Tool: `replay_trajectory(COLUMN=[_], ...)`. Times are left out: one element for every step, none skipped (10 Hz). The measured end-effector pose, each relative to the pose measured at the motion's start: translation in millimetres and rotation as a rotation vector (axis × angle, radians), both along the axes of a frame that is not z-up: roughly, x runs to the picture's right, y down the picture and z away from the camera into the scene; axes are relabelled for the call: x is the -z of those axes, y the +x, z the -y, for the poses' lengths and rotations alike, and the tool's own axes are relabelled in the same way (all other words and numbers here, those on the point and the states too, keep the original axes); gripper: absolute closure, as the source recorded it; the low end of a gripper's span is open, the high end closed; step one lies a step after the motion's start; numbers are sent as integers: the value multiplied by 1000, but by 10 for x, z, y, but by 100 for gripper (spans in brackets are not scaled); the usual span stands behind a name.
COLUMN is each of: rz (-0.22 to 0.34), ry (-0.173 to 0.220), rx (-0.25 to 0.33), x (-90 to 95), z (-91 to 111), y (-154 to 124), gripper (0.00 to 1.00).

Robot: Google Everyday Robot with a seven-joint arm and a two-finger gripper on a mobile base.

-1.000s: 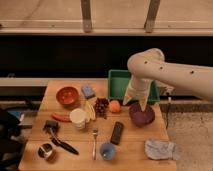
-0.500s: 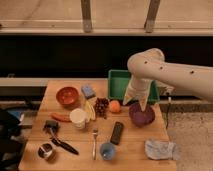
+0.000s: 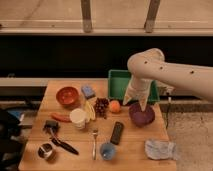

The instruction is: Place fork in table surface

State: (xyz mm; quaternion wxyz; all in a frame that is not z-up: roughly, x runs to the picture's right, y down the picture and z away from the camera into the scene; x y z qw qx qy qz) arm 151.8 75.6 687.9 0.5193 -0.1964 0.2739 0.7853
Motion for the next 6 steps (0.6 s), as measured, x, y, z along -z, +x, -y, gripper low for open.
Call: replay_trajectory(rz=[0,-1,4,17,43,70], ry=[0,0,-2,-1,-1,1], rx=[0,0,10,26,58,95], x=[-1,-1,9,20,20,17], z=[-1,0,-23,-42,-65,-76], y=[1,3,-2,-58,-214,-407], gripper=[35,35,35,35,35,35])
